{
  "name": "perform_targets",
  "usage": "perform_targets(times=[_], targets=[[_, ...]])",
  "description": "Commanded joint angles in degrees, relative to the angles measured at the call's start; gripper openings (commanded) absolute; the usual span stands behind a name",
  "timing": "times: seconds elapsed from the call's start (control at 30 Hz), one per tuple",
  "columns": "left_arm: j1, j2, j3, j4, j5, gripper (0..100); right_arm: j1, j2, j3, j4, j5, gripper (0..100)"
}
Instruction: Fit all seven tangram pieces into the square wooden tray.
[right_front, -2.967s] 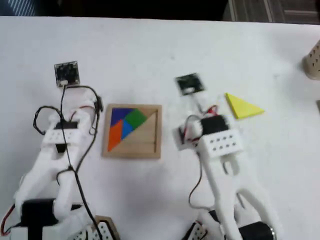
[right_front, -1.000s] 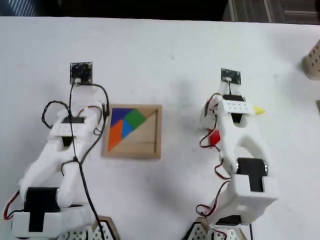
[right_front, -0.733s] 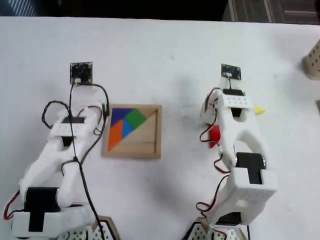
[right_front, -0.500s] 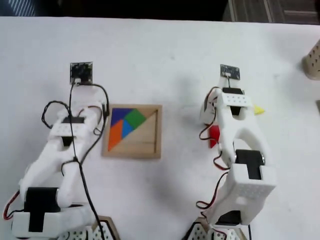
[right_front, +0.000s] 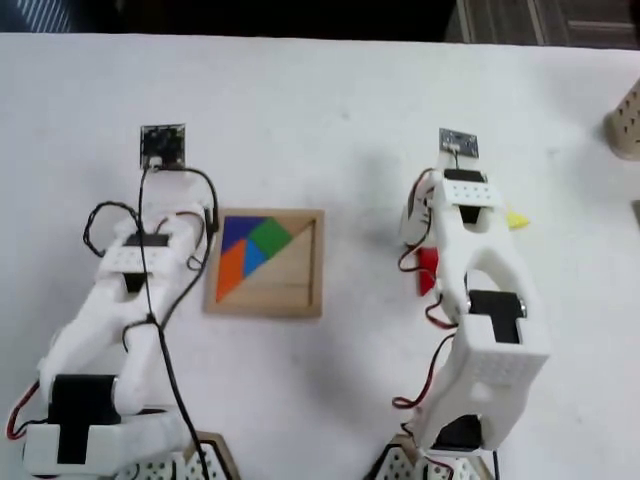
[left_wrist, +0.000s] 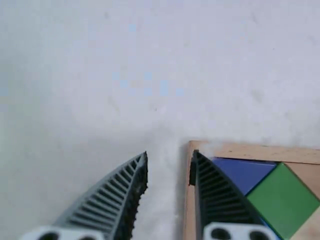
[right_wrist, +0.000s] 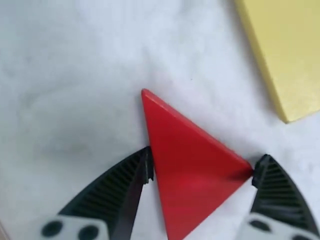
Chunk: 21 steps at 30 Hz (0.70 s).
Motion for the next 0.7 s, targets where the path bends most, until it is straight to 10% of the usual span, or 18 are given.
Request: perform_targets(times=[0.0, 0.33, 0.67], targets=[[0.6, -0.7, -3.2, 0.4, -0.7, 16, 0.1, 2.1, -6.3, 5.0, -0.1, 31.5], [0.6, -0.7, -3.2, 0.4, -0.7, 16, -0.3, 4.9, -9.5, 8.4, 4.7, 11.2], [0.6, -0.7, -3.2, 0.5, -0.7, 16, -0.6, 4.5, -9.4, 8.5, 4.8, 13.4]])
